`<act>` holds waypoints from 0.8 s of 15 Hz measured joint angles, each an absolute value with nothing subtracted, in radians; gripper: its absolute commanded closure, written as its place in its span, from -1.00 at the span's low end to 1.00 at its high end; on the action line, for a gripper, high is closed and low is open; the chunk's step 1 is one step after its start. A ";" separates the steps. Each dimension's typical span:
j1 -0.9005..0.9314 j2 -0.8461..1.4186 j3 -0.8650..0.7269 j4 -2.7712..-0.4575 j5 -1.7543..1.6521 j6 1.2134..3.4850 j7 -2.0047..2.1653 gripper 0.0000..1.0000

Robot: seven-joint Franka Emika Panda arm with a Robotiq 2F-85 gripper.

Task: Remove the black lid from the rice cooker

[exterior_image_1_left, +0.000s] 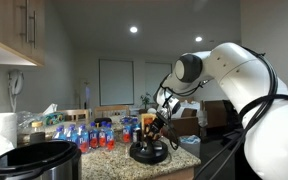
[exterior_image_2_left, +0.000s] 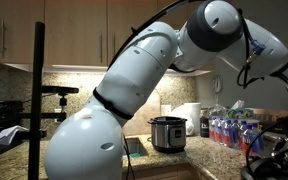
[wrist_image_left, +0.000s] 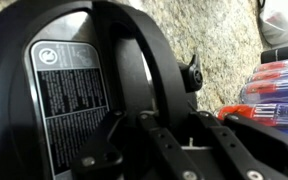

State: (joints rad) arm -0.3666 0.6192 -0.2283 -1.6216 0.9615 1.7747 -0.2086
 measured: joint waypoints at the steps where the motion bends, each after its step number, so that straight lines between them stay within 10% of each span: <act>1: -0.368 0.621 -0.228 -1.615 0.961 1.775 -0.204 0.38; 12: -0.416 0.622 -0.244 -1.555 0.929 1.722 -0.129 -0.96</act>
